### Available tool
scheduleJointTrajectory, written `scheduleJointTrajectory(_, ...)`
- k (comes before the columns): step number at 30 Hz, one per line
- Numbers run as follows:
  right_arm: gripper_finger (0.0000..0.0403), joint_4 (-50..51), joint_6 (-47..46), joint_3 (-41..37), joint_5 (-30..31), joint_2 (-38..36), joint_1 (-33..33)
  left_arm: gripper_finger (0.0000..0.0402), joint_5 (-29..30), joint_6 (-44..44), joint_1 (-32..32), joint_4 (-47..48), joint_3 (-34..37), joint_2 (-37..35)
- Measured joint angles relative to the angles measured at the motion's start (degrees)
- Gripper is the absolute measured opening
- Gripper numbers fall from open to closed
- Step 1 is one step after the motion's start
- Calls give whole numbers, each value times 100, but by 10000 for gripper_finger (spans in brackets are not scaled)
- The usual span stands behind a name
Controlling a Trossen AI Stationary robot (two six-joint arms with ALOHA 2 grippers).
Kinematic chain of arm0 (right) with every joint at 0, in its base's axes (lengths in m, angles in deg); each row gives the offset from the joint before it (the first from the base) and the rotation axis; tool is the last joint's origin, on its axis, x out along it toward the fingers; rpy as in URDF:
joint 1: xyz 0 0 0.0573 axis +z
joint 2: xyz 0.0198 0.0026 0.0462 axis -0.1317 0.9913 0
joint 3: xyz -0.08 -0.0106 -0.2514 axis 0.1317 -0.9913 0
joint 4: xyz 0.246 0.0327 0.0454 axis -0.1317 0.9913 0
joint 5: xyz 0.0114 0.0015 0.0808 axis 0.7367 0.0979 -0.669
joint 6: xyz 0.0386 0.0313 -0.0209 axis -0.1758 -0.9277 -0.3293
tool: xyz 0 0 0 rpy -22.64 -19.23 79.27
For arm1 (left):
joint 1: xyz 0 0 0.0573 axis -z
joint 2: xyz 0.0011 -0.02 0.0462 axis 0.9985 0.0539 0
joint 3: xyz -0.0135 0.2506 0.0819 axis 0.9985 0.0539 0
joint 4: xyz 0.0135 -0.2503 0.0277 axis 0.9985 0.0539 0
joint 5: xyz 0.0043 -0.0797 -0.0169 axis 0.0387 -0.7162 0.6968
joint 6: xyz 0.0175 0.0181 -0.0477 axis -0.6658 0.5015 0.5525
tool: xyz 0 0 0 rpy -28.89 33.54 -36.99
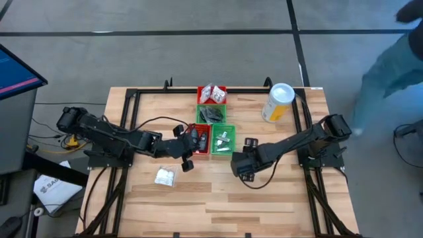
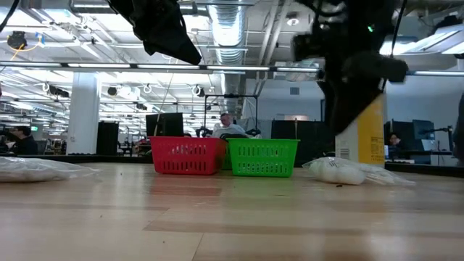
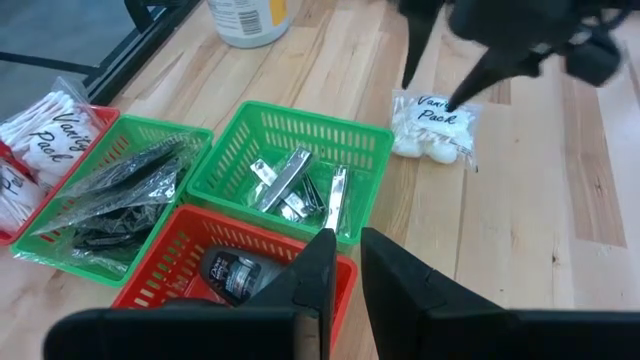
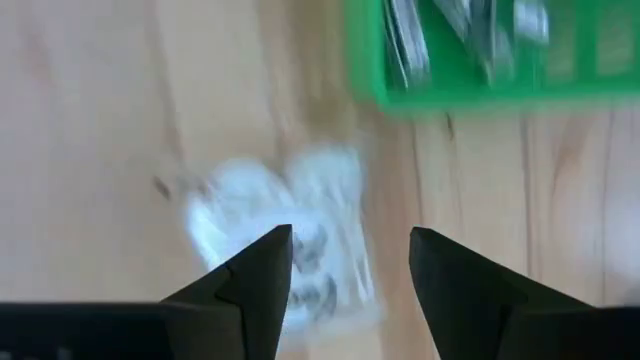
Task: Pick & Place Travel size toiletries
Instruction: Put the white cotton pack into the top red bin
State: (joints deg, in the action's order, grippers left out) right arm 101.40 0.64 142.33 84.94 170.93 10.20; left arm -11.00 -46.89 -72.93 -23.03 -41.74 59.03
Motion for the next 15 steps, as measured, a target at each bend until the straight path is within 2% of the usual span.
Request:
scheduleJointTrajectory(5,181,-107,-554,-731,1,-501,-23,44,0,-2,0,1,0,0)
scheduleJointTrajectory(8,173,-549,-687,-1161,-44,-1014,-10,44,0,-2,-2,0,0,0)
scheduleJointTrajectory(13,160,-1388,-806,-2006,-825,-1781,-60,44,0,-2,0,-7,0,0)
scheduleJointTrajectory(15,156,-1603,-899,-2313,-935,-1930,-102,44,0,-2,0,-10,0,0)
